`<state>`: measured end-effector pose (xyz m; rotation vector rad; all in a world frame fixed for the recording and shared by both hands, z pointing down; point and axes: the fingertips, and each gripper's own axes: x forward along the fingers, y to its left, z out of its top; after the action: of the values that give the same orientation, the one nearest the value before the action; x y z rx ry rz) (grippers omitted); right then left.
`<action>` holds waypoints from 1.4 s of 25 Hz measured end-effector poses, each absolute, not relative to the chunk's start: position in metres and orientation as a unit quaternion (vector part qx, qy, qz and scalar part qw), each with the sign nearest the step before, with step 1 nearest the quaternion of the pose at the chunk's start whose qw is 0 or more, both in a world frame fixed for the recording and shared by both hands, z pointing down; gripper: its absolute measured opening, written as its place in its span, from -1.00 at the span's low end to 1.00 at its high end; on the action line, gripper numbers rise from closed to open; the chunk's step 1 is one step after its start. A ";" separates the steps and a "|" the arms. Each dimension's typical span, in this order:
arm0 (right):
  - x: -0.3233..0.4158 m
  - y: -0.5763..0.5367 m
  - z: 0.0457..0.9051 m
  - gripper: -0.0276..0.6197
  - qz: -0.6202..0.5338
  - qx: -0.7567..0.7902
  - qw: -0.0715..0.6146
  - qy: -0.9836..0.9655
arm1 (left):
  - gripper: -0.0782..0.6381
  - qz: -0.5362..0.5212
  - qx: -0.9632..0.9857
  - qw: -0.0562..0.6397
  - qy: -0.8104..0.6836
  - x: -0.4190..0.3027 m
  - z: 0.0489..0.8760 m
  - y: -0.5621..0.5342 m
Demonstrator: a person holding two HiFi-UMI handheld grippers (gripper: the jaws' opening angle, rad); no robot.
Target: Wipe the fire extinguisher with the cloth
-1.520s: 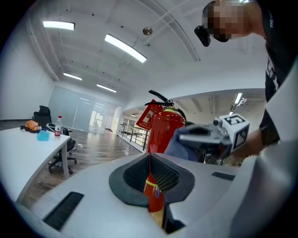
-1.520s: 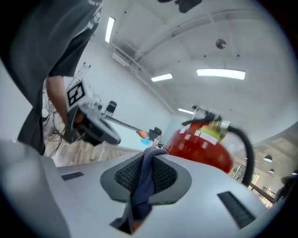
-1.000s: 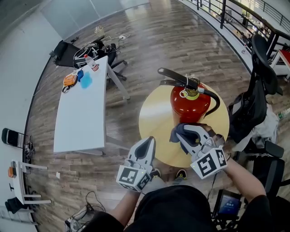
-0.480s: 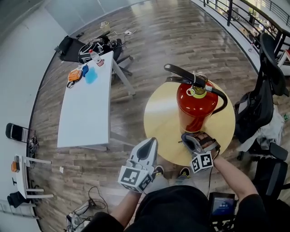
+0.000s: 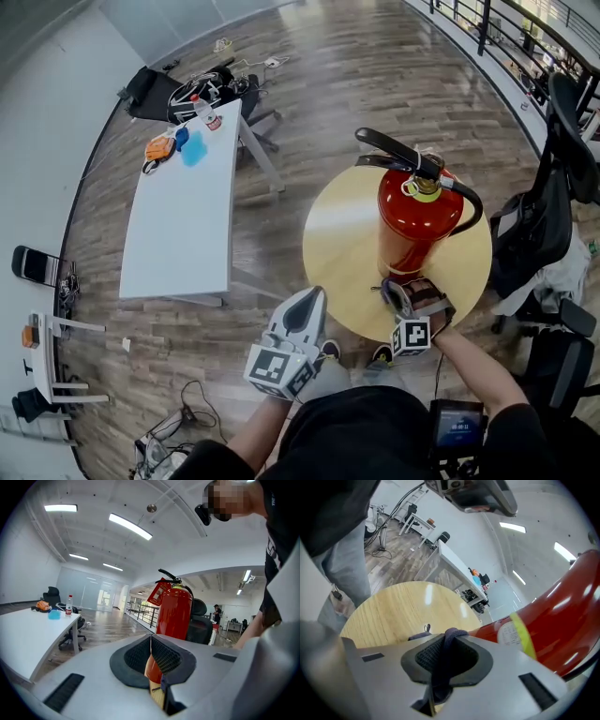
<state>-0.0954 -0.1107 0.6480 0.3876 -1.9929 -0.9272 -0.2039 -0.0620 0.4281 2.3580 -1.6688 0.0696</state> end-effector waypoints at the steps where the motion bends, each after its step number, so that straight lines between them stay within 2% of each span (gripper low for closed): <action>1: -0.098 -0.112 0.631 -0.75 -0.376 0.170 0.428 -0.804 | -0.71 0.023 0.809 0.127 -0.573 -0.207 0.429 -0.062; 13: -0.109 -0.117 0.390 -0.75 -0.431 0.329 0.306 -0.783 | -0.71 -0.008 0.853 0.124 -0.506 -0.210 0.410 -0.078; 21: -0.108 -0.140 0.267 -0.75 -0.420 0.428 0.270 -0.754 | -0.71 -0.021 0.885 0.115 -0.450 -0.220 0.388 -0.086; 24: -0.114 -0.153 0.263 -0.75 -0.351 0.424 0.276 -0.788 | -0.71 -0.022 0.891 0.117 -0.439 -0.226 0.390 -0.087; 27: -0.134 -0.143 0.287 -0.75 -0.352 0.405 0.311 -0.785 | -0.71 -0.021 0.896 0.119 -0.427 -0.229 0.393 -0.086; 32: -0.141 -0.139 0.401 -0.75 -0.347 0.397 0.408 -0.745 | -0.71 -0.022 0.901 0.117 -0.417 -0.241 0.397 -0.084; 35: -0.137 -0.139 0.460 -0.75 -0.403 0.384 0.453 -0.696 | -0.71 -0.020 0.902 0.119 -0.415 -0.252 0.400 -0.081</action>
<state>-0.1369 -0.1392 0.4599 0.9485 -1.7187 -0.9946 -0.2520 -0.0808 0.4005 2.6376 -1.2134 -0.0589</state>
